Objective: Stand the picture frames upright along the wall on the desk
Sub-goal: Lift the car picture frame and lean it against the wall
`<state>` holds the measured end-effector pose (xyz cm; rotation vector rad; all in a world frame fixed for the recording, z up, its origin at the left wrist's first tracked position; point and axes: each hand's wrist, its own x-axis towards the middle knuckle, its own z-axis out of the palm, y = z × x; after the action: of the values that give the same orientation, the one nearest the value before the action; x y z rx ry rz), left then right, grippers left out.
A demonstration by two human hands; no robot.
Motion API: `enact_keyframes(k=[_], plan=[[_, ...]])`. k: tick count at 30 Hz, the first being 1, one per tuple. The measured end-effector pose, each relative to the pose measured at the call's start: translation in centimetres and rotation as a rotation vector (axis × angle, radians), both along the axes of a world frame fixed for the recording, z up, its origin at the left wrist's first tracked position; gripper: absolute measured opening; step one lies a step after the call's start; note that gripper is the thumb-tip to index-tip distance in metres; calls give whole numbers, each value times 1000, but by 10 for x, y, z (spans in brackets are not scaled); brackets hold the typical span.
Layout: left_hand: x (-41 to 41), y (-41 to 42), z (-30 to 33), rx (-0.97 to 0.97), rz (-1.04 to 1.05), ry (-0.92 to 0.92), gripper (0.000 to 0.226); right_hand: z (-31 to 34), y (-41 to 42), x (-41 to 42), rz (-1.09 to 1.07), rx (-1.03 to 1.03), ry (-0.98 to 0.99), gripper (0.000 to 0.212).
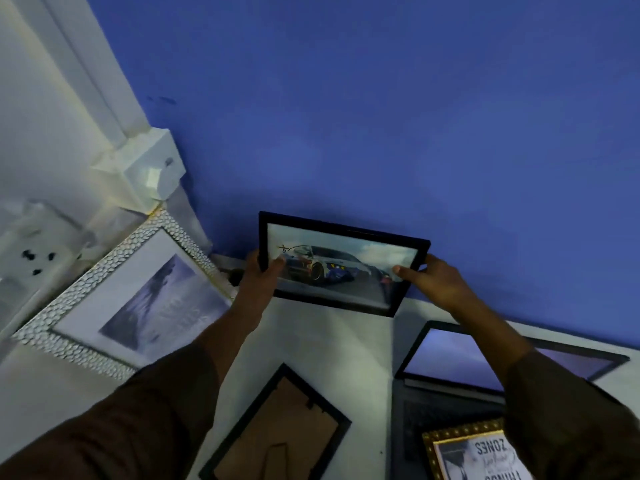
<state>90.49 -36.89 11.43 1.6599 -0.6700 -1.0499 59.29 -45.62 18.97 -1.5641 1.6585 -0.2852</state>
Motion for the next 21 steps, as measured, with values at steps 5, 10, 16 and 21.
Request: enact_keyframes(k=[5,10,16,21], plan=[[-5,-30,-27,70,-104,3,54,-18,-15,-10,-67,128,-51,44],[-13,-46,-40,102,-165,4,57,-32,-33,-13,-139,182,-99,38],[-8,-61,-52,125,-218,-48,67,-45,-44,-13,-162,220,-149,47],[-6,-59,-54,181,-252,-30,77,-56,-46,-14,-180,201,-152,35]])
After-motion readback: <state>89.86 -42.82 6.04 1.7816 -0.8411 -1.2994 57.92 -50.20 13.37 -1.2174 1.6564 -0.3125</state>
